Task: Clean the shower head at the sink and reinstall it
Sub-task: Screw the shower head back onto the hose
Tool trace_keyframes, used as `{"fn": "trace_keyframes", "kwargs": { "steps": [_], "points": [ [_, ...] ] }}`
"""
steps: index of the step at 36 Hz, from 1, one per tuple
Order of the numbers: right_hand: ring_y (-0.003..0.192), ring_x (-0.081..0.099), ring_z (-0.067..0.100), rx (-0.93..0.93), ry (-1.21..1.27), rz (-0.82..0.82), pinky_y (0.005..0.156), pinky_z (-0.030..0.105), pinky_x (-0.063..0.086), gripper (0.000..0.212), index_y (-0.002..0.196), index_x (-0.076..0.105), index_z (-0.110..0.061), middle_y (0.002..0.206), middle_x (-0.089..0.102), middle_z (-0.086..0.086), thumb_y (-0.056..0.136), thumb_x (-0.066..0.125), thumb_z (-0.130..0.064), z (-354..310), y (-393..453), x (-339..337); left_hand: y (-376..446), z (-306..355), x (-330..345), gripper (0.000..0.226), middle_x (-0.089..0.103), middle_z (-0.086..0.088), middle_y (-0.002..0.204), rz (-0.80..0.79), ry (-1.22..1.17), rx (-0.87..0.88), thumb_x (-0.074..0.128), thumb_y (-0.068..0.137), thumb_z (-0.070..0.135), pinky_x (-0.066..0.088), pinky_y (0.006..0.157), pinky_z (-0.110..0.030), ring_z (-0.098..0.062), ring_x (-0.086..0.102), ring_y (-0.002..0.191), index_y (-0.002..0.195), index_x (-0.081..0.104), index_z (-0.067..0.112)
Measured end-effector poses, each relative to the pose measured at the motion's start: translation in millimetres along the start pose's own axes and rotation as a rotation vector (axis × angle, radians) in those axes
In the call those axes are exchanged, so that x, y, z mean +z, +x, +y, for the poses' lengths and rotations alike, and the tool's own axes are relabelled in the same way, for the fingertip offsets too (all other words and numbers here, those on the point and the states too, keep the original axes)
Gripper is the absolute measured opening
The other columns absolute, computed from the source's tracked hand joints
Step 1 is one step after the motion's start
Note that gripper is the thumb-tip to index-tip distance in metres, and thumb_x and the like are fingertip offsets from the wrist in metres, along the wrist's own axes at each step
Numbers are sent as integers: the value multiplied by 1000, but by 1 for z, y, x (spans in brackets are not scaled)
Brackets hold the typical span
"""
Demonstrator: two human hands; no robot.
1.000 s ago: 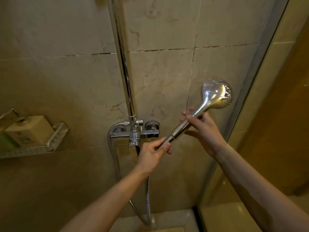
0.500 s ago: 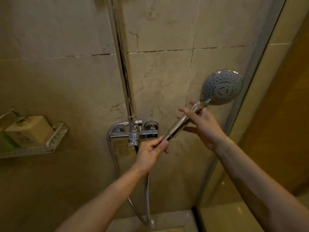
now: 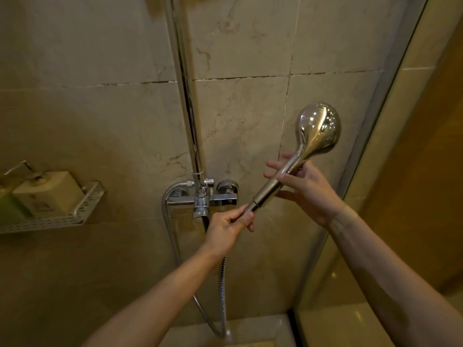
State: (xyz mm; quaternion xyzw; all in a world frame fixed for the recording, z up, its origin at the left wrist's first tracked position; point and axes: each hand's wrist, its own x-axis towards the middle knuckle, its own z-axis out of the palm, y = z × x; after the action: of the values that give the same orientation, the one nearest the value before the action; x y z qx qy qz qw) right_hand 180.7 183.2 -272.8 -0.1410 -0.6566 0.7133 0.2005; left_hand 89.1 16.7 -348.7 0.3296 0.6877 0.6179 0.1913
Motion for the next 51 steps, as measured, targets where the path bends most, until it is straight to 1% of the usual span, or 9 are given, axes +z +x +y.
{"fn": "trace_keyframes", "kwargs": {
  "steps": [3,13,17,22,27,32,37,41,51],
  "points": [
    [111,68,27,-37,120,-82,86,46,59,53,136,46,-13,122,69,14,89,62,5,-6,-1,-4,0,2,0,21,46,16,35,-14,-13,-7,53,96,13,25,41,-9,6,36,32,93,68,-2],
    [58,60,22,-133,-185,447,39,24,42,42,91,60,-4,76,65,16,76,81,-37,9,11,8,0,1,7,32,63,9,63,53,-27,150,60,91,10,46,81,-12,1,57,69,117,59,28],
    [85,65,16,-17,-232,287,56,28,52,46,106,54,-11,94,66,4,85,69,-49,5,8,10,2,2,8,30,60,6,62,32,-57,108,58,92,10,44,65,-6,7,52,55,120,60,20],
    [115,66,28,62,158,-155,92,50,52,49,136,42,-15,127,68,11,92,58,0,-10,2,-5,2,-3,2,26,55,1,59,23,-145,-34,57,94,17,25,34,-10,1,32,34,117,66,9],
    [73,71,15,-34,-55,180,57,27,58,43,104,61,-2,82,72,5,70,84,-16,-4,2,4,1,-1,3,25,53,14,46,24,-49,31,56,94,14,29,41,-4,5,39,37,112,66,-1],
    [50,57,16,-85,-278,414,43,27,45,34,80,54,-14,65,60,4,80,78,-38,-1,3,17,-2,0,8,31,63,14,58,63,-2,111,60,92,13,42,79,-9,10,56,70,122,60,16],
    [118,63,24,25,15,-3,89,45,56,48,133,44,-18,130,63,5,90,66,-12,-7,2,7,-2,8,8,23,58,9,57,86,-65,100,58,93,11,35,49,-4,8,44,43,112,68,18],
    [113,67,29,-14,181,-168,90,50,56,53,135,48,-12,124,69,14,88,58,10,-15,-3,-3,-2,6,4,20,51,12,45,49,-104,75,57,94,17,24,37,-10,3,32,35,80,71,20],
    [49,46,13,-101,-144,382,42,24,39,28,76,52,-14,58,49,-1,81,78,-24,0,3,17,-4,7,10,31,61,8,62,53,-40,157,60,91,12,42,80,-7,8,56,70,120,59,22]
  ]
}}
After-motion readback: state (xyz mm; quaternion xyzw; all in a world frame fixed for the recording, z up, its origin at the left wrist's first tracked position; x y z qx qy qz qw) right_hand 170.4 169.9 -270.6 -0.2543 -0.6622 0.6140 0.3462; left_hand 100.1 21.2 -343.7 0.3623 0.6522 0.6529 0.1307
